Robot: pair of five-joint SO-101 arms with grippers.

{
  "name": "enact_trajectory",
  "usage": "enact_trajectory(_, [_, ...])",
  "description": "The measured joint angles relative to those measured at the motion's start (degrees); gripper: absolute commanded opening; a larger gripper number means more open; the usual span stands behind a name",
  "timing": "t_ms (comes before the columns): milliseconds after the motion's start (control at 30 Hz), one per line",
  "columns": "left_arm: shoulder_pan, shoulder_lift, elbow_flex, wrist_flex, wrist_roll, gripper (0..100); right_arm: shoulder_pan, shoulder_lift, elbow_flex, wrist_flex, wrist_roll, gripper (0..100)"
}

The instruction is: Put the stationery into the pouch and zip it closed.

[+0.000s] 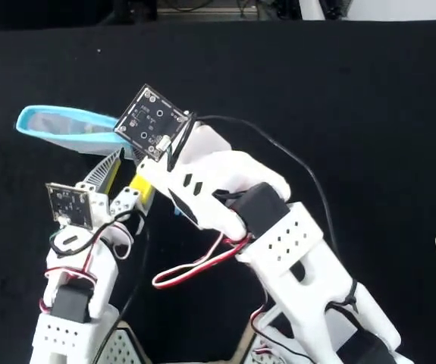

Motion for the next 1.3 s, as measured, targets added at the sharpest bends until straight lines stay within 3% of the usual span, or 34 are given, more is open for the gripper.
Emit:
enact_trajectory(233, [-3.6,0.1,2.6,-6.9,-0.1,20,0.0,0.0,0.0,0.0,0.0,1.1])
enact_trajectory(567, [-8.7,0.1,2.9,-7.0,0.0,20,0.0,0.0,0.0,-0.1,0.0,1.1])
enact_trajectory(867, [-11.7,0.0,-2.5,11.9,0.0,20,0.0,0.0,0.0,-0.1,0.1,1.1])
enact_trajectory(1133, [-19.3,0.0,-5.8,15.6,-3.9,20,-0.8,0.0,0.0,-0.1,0.0,1.1])
enact_trajectory(1300, [-15.8,0.0,-9.5,24.3,-4.5,20,-1.8,0.0,0.0,-0.1,0.1,1.1])
